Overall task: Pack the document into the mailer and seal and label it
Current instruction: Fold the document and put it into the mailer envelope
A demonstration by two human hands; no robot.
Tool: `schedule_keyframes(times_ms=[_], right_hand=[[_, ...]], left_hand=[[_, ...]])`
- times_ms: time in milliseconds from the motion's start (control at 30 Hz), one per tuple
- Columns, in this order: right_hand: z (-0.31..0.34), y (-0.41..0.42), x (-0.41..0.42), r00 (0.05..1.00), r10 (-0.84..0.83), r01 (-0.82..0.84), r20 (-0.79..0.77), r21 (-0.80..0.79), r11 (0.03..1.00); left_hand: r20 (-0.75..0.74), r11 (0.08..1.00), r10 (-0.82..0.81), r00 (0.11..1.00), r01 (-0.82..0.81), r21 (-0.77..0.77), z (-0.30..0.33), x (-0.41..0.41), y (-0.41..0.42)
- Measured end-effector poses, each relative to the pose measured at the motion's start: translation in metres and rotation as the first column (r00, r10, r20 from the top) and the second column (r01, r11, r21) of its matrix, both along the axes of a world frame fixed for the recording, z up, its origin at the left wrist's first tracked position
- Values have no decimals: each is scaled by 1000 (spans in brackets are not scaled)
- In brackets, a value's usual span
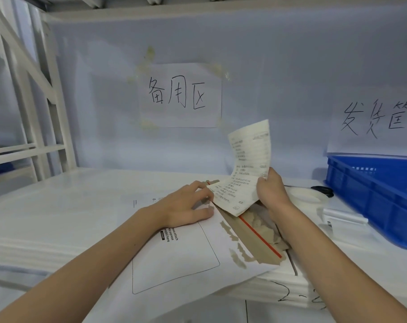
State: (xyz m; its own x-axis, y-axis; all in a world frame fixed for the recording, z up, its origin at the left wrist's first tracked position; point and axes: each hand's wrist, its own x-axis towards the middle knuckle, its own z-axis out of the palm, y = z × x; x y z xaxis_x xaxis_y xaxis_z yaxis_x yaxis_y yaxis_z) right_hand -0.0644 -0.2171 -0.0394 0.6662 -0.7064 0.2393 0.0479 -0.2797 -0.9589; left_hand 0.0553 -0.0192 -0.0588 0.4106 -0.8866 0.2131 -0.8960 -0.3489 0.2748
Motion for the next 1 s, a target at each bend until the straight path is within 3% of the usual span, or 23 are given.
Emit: schedule_keyframes(times_ms=[333,633,767,1000], right_hand=[[29,-20,-35,976,189,-206,-105,-184,961],[66,-25,-56,898,351,-399,-266,-155,904],[86,-12,-60,879,397,-440,-264,-126,889],[98,6,-48,794,294,-459,-533,-207,864]], left_hand=[[-62,1000,14,998,-15,-17,2,-5,1],[-101,999,-1,995,-4,-52,2,-5,2],[-101,999,18,995,-23,-43,2,-7,3],[-102,998,37,994,-43,-56,2,-8,4]])
